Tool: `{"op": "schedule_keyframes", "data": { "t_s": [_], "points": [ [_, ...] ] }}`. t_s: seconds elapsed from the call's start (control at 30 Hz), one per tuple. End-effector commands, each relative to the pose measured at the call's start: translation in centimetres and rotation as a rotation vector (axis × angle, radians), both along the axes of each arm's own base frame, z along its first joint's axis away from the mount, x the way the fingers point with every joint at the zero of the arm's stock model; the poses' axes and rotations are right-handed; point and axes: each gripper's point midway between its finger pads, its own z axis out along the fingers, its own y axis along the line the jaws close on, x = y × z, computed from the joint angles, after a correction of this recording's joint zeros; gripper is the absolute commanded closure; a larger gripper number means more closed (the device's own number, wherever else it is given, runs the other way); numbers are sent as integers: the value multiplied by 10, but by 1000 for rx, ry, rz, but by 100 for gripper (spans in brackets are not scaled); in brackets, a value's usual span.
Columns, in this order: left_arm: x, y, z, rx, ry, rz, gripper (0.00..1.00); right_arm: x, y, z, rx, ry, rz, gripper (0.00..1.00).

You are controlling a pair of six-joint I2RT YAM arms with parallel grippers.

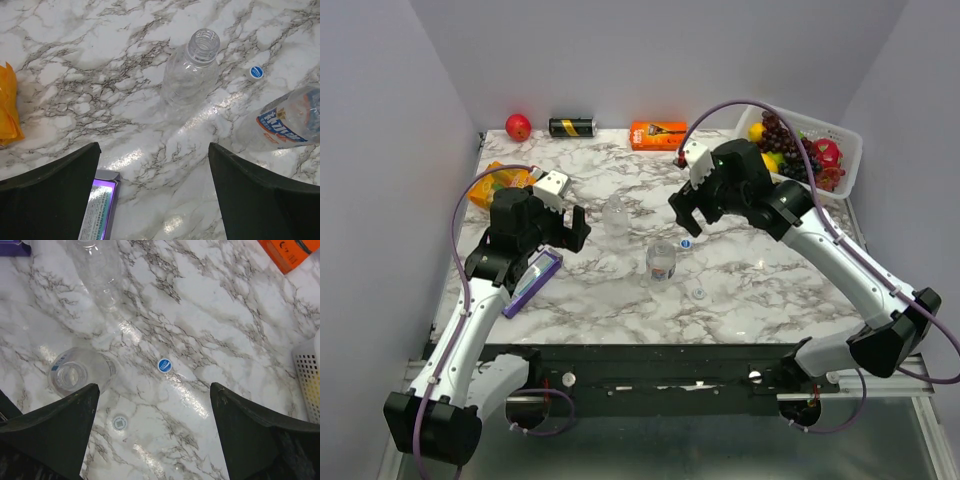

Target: Screw on the bottle caps

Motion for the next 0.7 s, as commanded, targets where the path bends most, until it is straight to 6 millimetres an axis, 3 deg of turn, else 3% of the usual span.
{"op": "schedule_keyframes", "data": {
  "t_s": [0.0,0.07,0.13,0.4,0.67],
  "points": [
    [-3,-7,4,-19,-14,-35,1,-17,10,11,-38,-56,227,0],
    [-7,-6,0,-10,-11,-38,1,-48,24,2,-26,32,440,0],
    [-10,-4,-3,-4,-8,-36,1,-53,34,6,10,46,496,2],
    [-20,2,-13,26,-13,-31,1,-56,63,-2,-18,43,586,5],
    [-24,4,-17,36,-22,-34,1,-61,68,-25,-73,68,588,10]
  ]
}}
